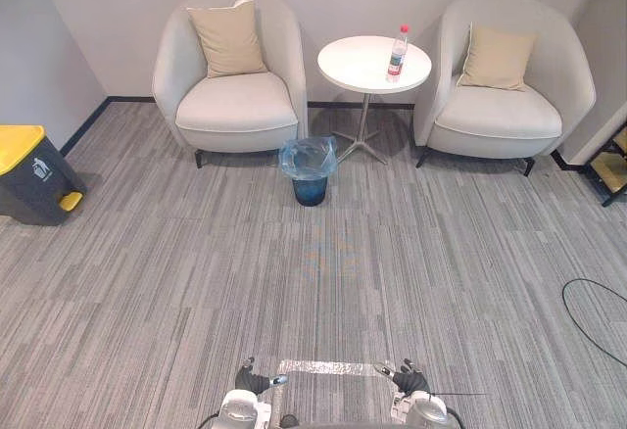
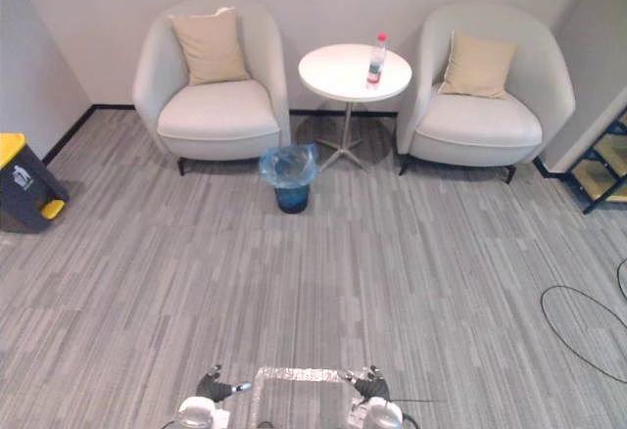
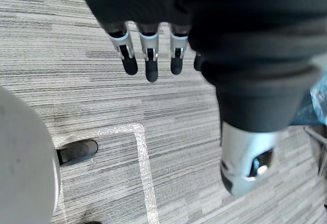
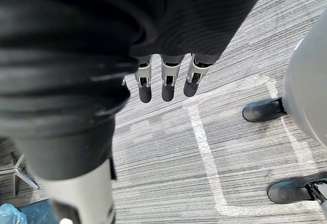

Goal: Gather rubbish on tea table into small bin, then transfer packed bag to large trash can.

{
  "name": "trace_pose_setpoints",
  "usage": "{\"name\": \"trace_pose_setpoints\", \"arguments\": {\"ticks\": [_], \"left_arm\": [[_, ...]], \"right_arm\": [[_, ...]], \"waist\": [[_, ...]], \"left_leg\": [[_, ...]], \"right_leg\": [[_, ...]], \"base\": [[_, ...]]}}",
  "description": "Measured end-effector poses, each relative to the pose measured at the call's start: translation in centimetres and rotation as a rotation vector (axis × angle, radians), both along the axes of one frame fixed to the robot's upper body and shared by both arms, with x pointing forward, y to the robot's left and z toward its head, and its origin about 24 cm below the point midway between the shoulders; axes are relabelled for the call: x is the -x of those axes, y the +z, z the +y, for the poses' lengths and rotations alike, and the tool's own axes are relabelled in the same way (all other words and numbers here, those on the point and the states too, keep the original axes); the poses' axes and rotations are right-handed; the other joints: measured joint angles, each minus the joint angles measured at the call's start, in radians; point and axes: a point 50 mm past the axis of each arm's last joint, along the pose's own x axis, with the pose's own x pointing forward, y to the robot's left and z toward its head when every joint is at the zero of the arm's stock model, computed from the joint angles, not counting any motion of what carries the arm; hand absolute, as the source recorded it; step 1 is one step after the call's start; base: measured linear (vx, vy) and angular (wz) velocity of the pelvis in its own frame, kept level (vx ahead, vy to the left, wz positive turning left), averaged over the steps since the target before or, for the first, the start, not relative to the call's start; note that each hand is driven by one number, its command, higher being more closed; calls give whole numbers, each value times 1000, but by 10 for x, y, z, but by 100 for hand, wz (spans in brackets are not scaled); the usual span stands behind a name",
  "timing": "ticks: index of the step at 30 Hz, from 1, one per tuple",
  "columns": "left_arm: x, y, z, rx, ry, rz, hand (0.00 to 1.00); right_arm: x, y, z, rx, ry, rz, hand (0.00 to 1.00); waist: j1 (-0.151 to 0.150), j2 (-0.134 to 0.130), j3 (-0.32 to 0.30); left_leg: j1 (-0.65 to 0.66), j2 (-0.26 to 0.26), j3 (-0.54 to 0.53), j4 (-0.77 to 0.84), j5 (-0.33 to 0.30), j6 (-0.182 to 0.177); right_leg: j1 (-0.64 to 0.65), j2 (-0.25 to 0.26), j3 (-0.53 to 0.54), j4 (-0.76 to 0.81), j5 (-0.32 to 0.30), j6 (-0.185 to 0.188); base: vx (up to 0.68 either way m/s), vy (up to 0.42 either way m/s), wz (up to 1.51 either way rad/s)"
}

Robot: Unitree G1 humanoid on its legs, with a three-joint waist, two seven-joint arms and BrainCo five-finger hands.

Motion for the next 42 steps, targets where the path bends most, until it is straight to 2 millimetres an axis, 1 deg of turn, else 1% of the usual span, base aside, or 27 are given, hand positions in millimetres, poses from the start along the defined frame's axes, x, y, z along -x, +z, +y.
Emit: {"name": "trace_pose_setpoints", "arguments": {"ticks": [11, 14, 22, 27, 28, 29, 31, 32, 33, 34, 35, 36, 37, 38, 39, 40, 41, 42], "left_arm": [[3, 0, 5, -2, 39, 4, 0], [3, 0, 5, -2, 41, 4, 0], [2, 0, 5, 0, 37, 3, 0], [1, 0, 4, 4, 32, 5, 0], [-3, 1, 4, 5, 28, -4, 0], [-4, 1, 5, 4, 27, -6, 0], [-11, 3, 4, 6, 22, -23, 0], [-12, 4, 3, 7, 21, -27, 0], [-12, 4, 4, 7, 21, -30, 0], [-14, 5, 4, 7, 20, -34, 0], [-16, 6, 3, 9, 19, -42, 0], [-22, 8, 1, 15, 14, -64, 0], [-22, 9, 0, 19, 15, -67, 0], [-24, 10, -2, 27, 17, -78, 0], [-26, 11, -2, 35, 31, -88, 0], [-26, 11, -2, 39, 33, -88, 0], [-27, 12, -5, 53, 29, -93, 0], [-28, 12, -8, 64, 28, -96, 0]], "right_arm": [[2, 0, -2, -2, -12, -2, 0], [2, 0, -3, -2, -16, -1, 0], [3, -1, -3, -6, -27, 1, 0], [3, -1, -4, -21, -57, -2, 0], [0, 0, -4, -25, -62, -13, 0], [-1, 1, -4, -26, -63, -16, 0], [-5, 3, -6, -25, -72, -35, 0], [-6, 3, -7, -25, -75, -37, 0], [-6, 3, -8, -31, -88, -43, 0], [-7, 3, -8, -39, -103, -46, 0], [-7, 4, -9, -39, -107, -48, 0], [-7, 4, -13, -38, -134, -53, 0], [-8, 4, -15, -39, -145, -55, 0], [-9, 5, -19, -32, -160, -60, 0], [-12, 6, -21, -31, -163, -70, 0], [-12, 6, -22, -30, -166, -69, 0], [-14, 7, -25, -25, -169, -72, 0], [-15, 8, -27, -21, -168, -76, 0]], "waist": [[1, -1, -2], [1, -3, -3], [-1, -8, -4], [-5, -8, 1], [-6, -11, 15], [-6, -12, 20], [-8, 3, 43], [-8, 8, 47], [-6, 18, 54], [-5, 19, 56], [-5, 22, 58], [-4, 37, 69], [-2, 42, 72], [0, 49, 82], [2, 47, 89], [2, 48, 90], [3, 59, 97], [5, 70, 102]], "left_leg": [[-4, -1, 7, -2, 2, 2], [-4, -1, 7, -1, 2, 2], [-5, -1, 10, -1, 0, 0], [-19, 10, 22, 12, -11, -9], [-47, 16, 26, 73, -42, -11], [-62, 19, 27, 105, -57, -14], [-132, 57, 29, 293, -152, -29], [-142, 70, 33, 331, -172, -36], [-177, 104, 51, 437, -208, -66], [-224, 119, 53, 538, -208, -72], [-245, 127, 53, 587, -204, -77], [-273, 147, 52, 678, -196, -88], [-280, 152, 52, 702, -192, -95], [-315, 158, 47, 786, -162, -110], [-356, 141, 41, 829, -180, -107], [-361, 131, 34, 816, -196, -101], [-372, 101, 24, 733, -219, -80], [-370, 81, 23, 606, -211, -75]], "right_leg": [[-15, -1, 1, -2, -2, 6], [-11, -1, 0, -5, 6, -1], [0, 2, -1, -29, 8, 1], [-11, 10, 5, -28, 11, -4], [-18, 12, 8, -11, 6, -9], [-18, 13, 9, -2, 2, -13], [-36, 34, 18, 49, -28, -31], [-37, 42, 24, 58, -38, -34], [-36, 63, 37, 73, -63, -51], [-34, 71, 40, 78, -68, -57], [-34, 75, 45, 86, -71, -61], [-34, 86, 64, 109, -84, -70], [-35, 88, 72, 116, -88, -72], [-36, 91, 97, 135, -100, -85], [-37, 85, 126, 141, -107, -95], [-36, 80, 135, 141, -109, -99], [-40, 73, 167, 135, -110, -103], [-44, 70, 196, 125, -109, -104]], "base": [[-55, -13, -1], [25, -15, -1], [15, -34, 1], [-33, -43, -5], [-30, -34, -6], [-29, -47, -8], [-52, -57, -14], [-72, -71, -24], [-48, -61, -21], [-43, -74, -20], [-1, -86, -24], [8, -72, -27], [35, -77, -40], [50, -21, -41], [81, -14, -43], [134, 41, -54], [172, 81, -63], [177, 104, -65]]}}
